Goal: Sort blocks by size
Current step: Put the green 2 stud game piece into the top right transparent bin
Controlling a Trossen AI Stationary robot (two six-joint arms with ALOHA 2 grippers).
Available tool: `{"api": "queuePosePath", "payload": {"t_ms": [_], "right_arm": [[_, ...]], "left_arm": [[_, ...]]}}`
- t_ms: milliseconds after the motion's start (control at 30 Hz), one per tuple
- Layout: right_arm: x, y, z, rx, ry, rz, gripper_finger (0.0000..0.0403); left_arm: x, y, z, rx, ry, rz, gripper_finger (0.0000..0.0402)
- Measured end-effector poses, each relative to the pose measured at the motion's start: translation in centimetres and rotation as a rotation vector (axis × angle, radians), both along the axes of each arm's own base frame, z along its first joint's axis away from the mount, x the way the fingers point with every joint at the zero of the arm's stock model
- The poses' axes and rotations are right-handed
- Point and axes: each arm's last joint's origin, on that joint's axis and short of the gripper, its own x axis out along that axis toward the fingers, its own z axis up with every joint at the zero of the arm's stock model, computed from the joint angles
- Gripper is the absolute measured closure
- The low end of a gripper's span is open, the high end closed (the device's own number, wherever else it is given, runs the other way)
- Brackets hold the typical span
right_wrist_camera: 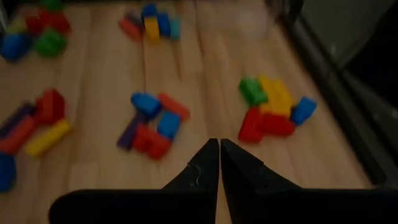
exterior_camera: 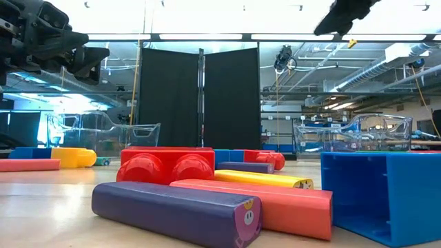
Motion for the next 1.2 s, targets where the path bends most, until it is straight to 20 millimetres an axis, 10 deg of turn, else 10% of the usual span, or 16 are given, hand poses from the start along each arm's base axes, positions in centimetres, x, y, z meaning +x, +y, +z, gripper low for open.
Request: {"api": "queuePosePath", "payload": {"t_ms": [400,867,1200], "right_arm": [[5.4,0.7,-1.5,0.091,0.288,-0.023,0.0338],[7.2,1.0,-4.6,0.178,0.501,-0.005,0.0204],[6.8,2.6,-8.5,0.209,0.658,-0.030,0.0187]], "left_arm": [[0.0,0.0,0.0,0.000,0.000,0.000,0.0193],[0.0,0.0,0.0,0.000,0.000,0.000,0.0193],[0.0,0.0,0.0,0.000,0.000,0.000,0.0193]]}}
